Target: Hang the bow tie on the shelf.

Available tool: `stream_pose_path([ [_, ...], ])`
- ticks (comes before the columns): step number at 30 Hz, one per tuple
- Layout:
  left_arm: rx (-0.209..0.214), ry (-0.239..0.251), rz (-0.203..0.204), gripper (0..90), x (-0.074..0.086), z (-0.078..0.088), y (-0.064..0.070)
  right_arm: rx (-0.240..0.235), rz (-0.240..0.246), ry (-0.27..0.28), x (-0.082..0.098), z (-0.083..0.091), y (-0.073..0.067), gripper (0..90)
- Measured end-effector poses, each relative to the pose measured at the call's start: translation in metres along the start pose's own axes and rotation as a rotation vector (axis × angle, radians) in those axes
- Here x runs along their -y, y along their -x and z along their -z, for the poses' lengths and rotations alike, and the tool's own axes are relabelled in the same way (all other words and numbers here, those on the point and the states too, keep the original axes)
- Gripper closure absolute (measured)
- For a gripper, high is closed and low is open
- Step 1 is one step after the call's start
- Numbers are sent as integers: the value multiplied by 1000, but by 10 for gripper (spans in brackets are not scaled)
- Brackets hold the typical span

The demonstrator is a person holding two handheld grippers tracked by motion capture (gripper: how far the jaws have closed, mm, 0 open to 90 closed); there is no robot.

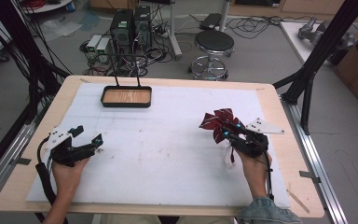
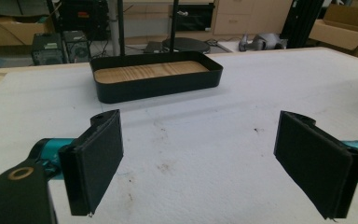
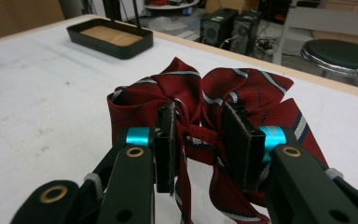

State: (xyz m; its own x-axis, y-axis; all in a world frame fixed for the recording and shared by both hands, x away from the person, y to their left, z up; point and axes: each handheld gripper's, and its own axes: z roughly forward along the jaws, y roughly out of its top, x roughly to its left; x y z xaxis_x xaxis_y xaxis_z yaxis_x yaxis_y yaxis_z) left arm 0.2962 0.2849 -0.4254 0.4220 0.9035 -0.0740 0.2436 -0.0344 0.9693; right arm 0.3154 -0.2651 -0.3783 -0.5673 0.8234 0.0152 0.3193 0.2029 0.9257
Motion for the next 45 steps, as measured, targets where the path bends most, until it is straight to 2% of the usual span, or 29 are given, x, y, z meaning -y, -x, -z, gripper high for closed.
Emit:
stream_pose_path([
  [5, 1, -4, -10, 161, 0, -1, 0, -10, 28, -3, -15, -15, -6, 662],
  [16, -3, -2, -7, 161, 0, 0, -2, -4, 57, 61, -56, -40, -21, 662],
  [20, -1, -2, -9, 161, 0, 0, -3, -6, 69, 69, -68, -52, -27, 662],
  [24, -1, -3, -9, 161, 0, 0, -4, -7, 70, 92, -75, -61, -34, 661],
  [30, 0, 1, -6, 161, 1, 0, -4, -18, 39, 134, -87, -78, -40, 662],
  [39, 0, -2, -2, 161, 2, -2, -8, -5, 51, 171, -102, -103, -54, 662],
  [45, -1, -1, -6, 162, 1, -3, -9, -11, 48, 177, -112, -122, -61, 661],
])
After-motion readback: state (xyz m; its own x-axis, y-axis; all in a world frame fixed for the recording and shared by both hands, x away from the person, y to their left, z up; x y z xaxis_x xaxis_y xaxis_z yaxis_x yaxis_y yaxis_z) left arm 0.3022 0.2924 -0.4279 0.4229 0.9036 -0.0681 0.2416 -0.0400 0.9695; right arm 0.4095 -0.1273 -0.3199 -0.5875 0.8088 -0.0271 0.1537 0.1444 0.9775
